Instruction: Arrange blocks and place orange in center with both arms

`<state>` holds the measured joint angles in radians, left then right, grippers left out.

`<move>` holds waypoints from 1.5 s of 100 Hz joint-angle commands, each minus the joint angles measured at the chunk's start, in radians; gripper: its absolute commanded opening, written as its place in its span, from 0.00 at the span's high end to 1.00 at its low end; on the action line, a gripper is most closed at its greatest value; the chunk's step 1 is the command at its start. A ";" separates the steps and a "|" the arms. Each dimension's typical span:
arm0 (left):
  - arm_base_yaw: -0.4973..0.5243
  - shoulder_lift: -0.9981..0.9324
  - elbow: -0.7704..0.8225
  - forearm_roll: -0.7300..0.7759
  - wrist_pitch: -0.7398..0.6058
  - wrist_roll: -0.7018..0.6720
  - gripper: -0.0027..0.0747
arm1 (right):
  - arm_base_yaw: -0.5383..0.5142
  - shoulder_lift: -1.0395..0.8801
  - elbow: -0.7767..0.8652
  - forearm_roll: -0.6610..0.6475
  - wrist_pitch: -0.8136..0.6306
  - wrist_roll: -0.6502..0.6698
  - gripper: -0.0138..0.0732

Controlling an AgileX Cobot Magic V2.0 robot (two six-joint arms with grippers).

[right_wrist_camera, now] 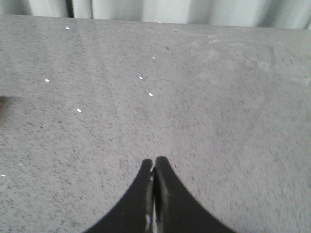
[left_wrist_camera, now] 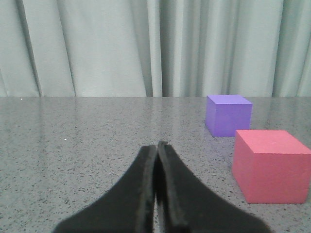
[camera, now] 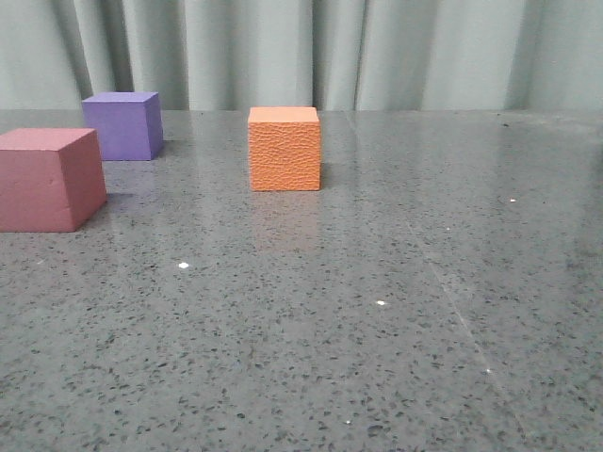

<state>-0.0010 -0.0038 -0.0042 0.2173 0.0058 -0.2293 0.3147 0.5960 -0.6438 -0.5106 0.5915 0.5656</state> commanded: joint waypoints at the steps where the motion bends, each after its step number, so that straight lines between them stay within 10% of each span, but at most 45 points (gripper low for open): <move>1: -0.007 -0.033 0.054 -0.008 -0.075 -0.002 0.99 | -0.070 -0.052 0.057 0.027 -0.114 -0.001 0.91; 39: -0.007 -0.033 0.054 -0.008 -0.075 -0.002 0.99 | -0.247 -0.367 0.471 0.393 -0.495 -0.288 0.91; 69: -0.007 -0.033 0.054 -0.008 -0.075 -0.002 0.99 | -0.247 -0.637 0.624 0.403 -0.506 -0.293 0.91; 150: -0.007 -0.033 0.054 -0.008 -0.075 -0.002 0.99 | -0.247 -0.627 0.658 0.415 -0.584 -0.365 0.91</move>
